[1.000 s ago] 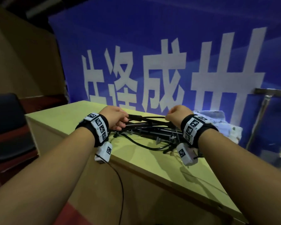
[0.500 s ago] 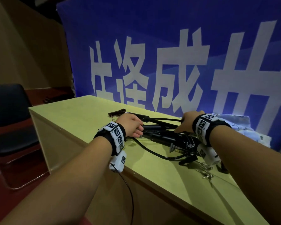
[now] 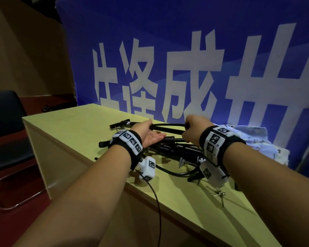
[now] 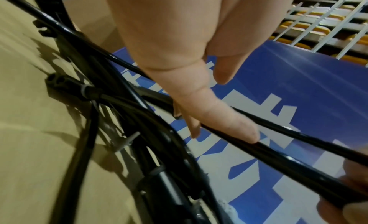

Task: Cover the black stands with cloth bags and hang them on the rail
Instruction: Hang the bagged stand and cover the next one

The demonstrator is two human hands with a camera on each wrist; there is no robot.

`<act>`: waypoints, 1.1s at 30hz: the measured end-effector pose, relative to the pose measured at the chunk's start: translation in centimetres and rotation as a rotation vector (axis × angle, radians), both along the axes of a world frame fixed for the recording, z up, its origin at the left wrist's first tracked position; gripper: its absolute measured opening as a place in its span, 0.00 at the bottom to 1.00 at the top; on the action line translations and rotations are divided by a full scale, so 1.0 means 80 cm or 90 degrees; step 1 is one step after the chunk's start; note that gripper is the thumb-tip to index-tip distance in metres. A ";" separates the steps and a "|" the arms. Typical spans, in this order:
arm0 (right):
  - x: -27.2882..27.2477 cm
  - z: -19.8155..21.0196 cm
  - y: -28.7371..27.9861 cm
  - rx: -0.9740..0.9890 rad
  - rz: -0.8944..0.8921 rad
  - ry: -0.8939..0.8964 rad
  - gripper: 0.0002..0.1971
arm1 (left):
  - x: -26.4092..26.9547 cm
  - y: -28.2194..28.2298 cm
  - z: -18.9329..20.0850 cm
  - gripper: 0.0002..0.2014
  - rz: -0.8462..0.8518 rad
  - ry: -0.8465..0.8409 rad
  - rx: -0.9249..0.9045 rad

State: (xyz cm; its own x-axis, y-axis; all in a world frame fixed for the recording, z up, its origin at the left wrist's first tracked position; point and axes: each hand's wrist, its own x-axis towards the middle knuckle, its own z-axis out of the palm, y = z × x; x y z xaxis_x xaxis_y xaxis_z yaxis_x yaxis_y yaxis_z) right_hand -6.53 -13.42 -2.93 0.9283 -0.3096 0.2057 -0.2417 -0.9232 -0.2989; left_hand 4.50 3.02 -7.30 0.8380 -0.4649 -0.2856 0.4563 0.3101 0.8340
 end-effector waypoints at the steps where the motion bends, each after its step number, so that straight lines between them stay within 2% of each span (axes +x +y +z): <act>1: -0.004 0.000 0.001 0.003 0.003 -0.013 0.07 | -0.002 -0.001 0.004 0.37 0.005 0.009 -0.034; 4: -0.017 0.003 0.002 0.014 0.009 -0.051 0.06 | -0.007 -0.012 0.018 0.37 0.030 -0.014 -0.047; 10: -0.054 0.018 0.006 0.021 -0.004 -0.149 0.06 | -0.013 -0.024 0.050 0.18 0.166 -0.109 -0.007; 13: -0.079 0.025 0.004 0.030 -0.017 -0.195 0.06 | -0.021 -0.024 0.077 0.15 0.191 -0.155 0.012; 19: -0.138 0.046 -0.012 0.094 -0.029 -0.267 0.01 | -0.046 -0.049 0.139 0.13 0.210 -0.205 -0.087; 20: -0.146 0.047 -0.014 0.119 -0.028 -0.277 0.03 | -0.051 -0.055 0.146 0.12 0.208 -0.214 -0.109; 22: -0.164 0.051 -0.023 0.195 -0.033 -0.291 0.14 | -0.066 -0.070 0.159 0.09 0.187 -0.232 -0.142; 24: -0.180 0.056 -0.034 0.258 -0.061 -0.282 0.23 | -0.082 -0.088 0.166 0.11 0.148 -0.262 -0.150; 26: -0.191 0.062 -0.049 0.274 -0.092 -0.255 0.28 | -0.100 -0.108 0.166 0.14 0.104 -0.289 -0.153; 29: -0.203 0.074 -0.073 0.250 -0.137 -0.263 0.35 | -0.128 -0.134 0.158 0.07 0.012 -0.332 -0.149; 31: -0.214 0.083 -0.090 0.267 -0.167 -0.291 0.36 | -0.148 -0.152 0.151 0.06 -0.053 -0.354 -0.151; 33: -0.230 0.094 -0.107 0.273 -0.190 -0.300 0.33 | -0.168 -0.171 0.145 0.09 -0.110 -0.373 -0.148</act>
State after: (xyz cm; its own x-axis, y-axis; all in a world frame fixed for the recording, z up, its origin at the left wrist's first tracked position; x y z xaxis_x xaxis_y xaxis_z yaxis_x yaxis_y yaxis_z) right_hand -24.93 -21.97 4.59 0.6329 -0.6814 0.3676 -0.2223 -0.6148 -0.7567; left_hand -8.96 -10.65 4.29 0.7324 -0.6009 0.3202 0.0061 0.4760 0.8794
